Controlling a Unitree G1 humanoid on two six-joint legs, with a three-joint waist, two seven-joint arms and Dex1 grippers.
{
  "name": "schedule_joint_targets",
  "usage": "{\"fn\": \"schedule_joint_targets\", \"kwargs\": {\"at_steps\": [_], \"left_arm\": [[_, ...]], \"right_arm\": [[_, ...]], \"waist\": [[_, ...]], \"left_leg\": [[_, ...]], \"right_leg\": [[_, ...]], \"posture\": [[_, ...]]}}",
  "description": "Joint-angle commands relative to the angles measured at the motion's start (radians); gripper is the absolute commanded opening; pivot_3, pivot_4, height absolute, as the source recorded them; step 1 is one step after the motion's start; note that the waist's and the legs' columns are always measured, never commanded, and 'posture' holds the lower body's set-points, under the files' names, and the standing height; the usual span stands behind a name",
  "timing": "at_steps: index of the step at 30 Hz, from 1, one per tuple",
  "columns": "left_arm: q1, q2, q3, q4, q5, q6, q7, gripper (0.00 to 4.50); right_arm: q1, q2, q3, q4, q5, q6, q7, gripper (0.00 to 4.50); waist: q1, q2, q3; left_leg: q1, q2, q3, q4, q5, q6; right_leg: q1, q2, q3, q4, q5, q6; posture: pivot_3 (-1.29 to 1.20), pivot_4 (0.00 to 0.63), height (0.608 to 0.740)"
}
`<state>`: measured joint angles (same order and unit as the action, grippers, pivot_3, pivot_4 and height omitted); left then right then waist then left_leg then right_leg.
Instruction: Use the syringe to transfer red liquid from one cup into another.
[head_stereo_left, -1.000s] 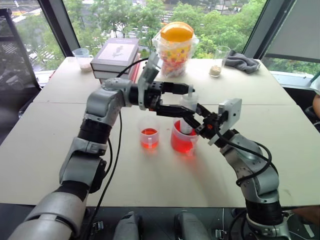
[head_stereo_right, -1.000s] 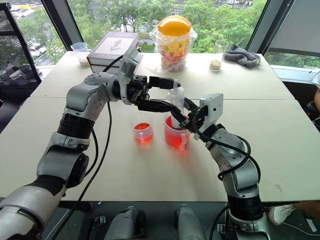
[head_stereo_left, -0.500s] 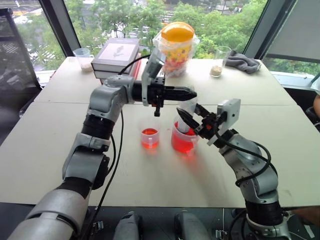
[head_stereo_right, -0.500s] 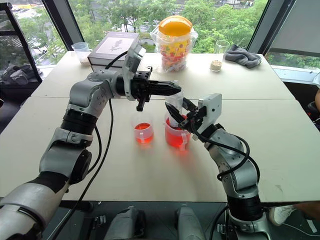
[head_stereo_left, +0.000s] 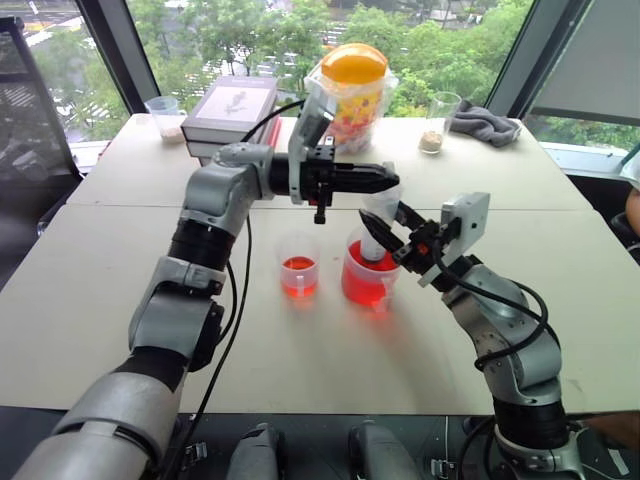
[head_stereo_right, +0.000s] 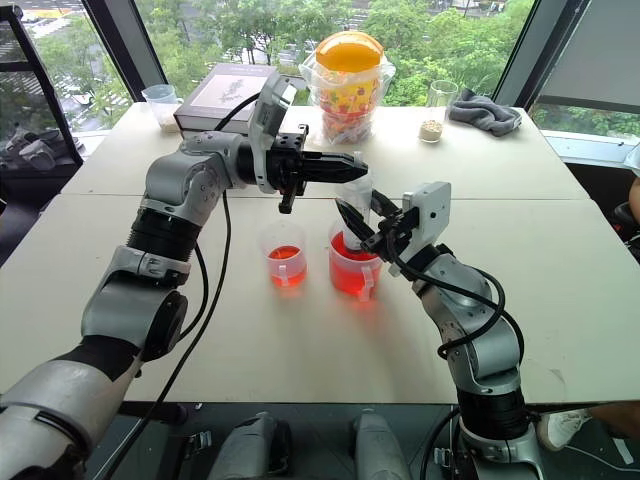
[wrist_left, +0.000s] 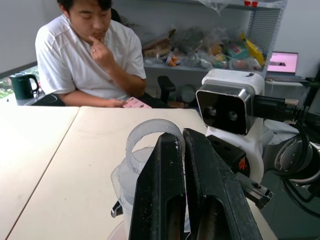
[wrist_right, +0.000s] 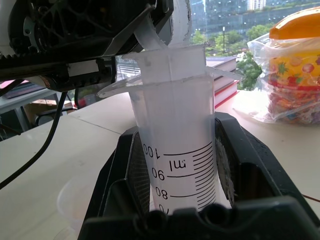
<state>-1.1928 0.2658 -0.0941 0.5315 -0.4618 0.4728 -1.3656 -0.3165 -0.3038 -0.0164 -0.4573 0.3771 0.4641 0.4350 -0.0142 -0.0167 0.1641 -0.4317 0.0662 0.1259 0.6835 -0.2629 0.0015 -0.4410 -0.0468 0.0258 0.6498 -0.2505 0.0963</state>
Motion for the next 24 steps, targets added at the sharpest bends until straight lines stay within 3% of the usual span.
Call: {"fn": "schedule_joint_targets", "kwargs": {"at_steps": [1,24], "left_arm": [[-0.087,0.005,0.07,-0.014,-0.021,-0.058,0.02,0.03],[-0.114,0.003,0.075,0.04,-0.012,-0.116,0.042,0.03]], "right_arm": [[0.018,-0.012,0.032,-0.008,0.008,0.027,0.016,1.42],[0.028,-0.009,0.043,-0.021,0.01,0.048,0.012,1.42]], "waist": [[0.0,0.0,0.0],[0.0,0.0,0.0]], "left_leg": [[0.0,0.0,0.0,0.0,0.0,0.0],[0.0,0.0,0.0,0.0,0.0,0.0]], "right_leg": [[0.0,0.0,0.0,0.0,0.0,0.0],[0.0,0.0,0.0,0.0,0.0,0.0]], "posture": [[0.0,0.15,0.74],[0.0,0.15,0.74]]}}
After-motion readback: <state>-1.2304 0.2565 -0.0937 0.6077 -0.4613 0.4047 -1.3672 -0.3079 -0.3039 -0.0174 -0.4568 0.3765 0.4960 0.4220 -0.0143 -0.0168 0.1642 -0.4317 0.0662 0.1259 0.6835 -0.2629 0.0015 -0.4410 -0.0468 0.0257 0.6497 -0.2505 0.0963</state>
